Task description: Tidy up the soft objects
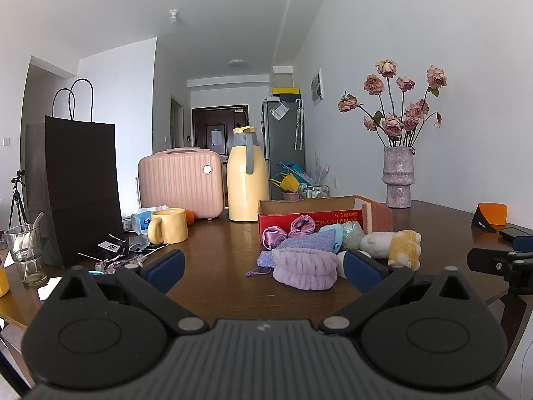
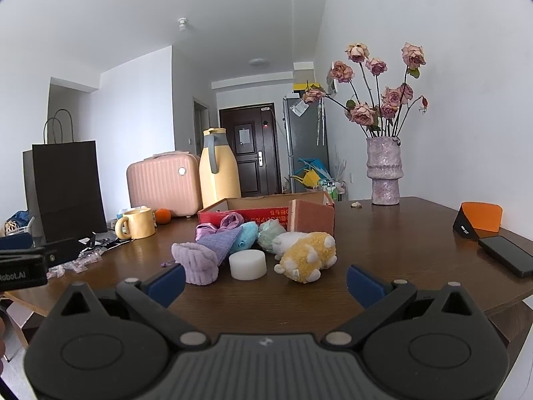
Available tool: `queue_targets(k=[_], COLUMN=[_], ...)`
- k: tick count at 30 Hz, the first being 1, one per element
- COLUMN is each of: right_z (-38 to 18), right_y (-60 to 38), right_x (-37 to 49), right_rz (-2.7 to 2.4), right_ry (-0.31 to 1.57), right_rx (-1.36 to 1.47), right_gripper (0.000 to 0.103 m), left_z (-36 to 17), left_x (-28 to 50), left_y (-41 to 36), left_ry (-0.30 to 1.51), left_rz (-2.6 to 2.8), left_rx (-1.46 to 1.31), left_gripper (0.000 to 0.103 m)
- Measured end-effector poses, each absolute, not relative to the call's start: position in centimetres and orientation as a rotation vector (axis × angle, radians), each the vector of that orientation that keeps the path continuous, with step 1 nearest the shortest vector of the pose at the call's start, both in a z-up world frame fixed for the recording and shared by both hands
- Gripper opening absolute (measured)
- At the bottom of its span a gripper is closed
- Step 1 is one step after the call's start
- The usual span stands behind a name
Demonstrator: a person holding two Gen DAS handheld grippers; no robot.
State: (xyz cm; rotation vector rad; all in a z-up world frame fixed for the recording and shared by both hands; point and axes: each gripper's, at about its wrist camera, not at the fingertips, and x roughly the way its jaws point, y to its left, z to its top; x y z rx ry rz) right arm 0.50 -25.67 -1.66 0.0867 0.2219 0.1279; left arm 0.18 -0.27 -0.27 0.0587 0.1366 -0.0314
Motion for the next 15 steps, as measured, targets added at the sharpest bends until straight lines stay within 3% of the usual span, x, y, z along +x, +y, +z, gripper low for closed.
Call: queue_targets(k=[15], right_z=[-1.66], right_y=[-25.90], right_x=[0.65], right_rz=[0.125], right_ry=[0.223], right_rx=[0.095], right_gripper=[0.103], left_z=[-0.35], left_x=[0.20], left_y=[-0.31], left_ry=[0.139], left_rz=[-0.031], left_rx=[0.059], left_gripper=[0.103])
